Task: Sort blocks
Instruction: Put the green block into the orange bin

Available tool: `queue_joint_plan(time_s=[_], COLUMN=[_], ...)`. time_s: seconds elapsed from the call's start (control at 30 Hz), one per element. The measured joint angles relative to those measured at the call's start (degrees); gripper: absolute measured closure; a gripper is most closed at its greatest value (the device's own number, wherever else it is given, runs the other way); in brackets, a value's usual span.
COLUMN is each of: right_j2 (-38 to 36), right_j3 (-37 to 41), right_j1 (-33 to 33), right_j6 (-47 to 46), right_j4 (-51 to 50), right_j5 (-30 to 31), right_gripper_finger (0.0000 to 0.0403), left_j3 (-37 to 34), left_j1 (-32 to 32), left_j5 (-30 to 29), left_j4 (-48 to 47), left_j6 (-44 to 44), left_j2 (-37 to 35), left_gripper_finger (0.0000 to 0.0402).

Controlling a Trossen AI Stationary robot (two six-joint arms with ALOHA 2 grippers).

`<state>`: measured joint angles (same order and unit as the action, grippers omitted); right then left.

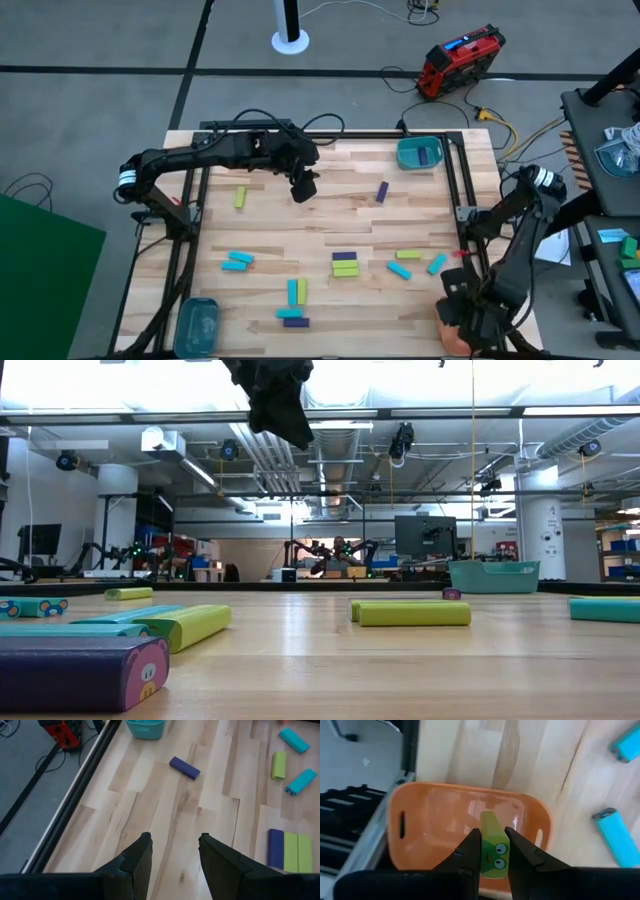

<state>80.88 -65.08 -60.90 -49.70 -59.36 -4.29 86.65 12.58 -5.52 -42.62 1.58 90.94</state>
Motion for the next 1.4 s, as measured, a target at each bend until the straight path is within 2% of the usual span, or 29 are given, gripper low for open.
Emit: queue_joint_plan(time_s=[0.13,0.27,0.47,0.7,0.87,1.13,1.4], right_j2=[2.1,3.9,6.4,6.6,5.0,1.7,-1.2], right_j3=[2.2,3.5,3.7,3.7,3.6,3.6,3.6], right_j1=[0.0,-0.1,-0.1,-0.2,-0.4,-0.4,-0.4], right_j6=[-1.5,-1.7,0.0,-0.7,-0.3,-0.4,-5.2], right_j4=[1.8,1.6,1.8,2.1,2.2,3.0,3.3], right_j5=[0.1,2.9,2.9,2.9,2.8,2.2,-0.7], right_gripper_finger=[0.0348,0.0348,0.0348,0.0279,0.0262,0.0285,0.0335], left_j3=[0.0,0.0,0.0,0.0,0.0,0.0,0.0], left_j1=[0.0,0.0,0.0,0.0,0.0,0.0,0.1], left_j5=[0.0,0.0,0.0,0.0,0.0,-0.1,-0.2], left_j4=[0.0,0.0,0.0,0.0,0.0,0.0,0.0], left_j6=[0.4,0.5,0.7,0.7,0.5,0.5,0.5], left_j2=[0.0,0.0,0.0,0.0,0.0,0.0,0.0], left_gripper_finger=[0.026,0.026,0.026,0.026,0.026,0.026,0.026])
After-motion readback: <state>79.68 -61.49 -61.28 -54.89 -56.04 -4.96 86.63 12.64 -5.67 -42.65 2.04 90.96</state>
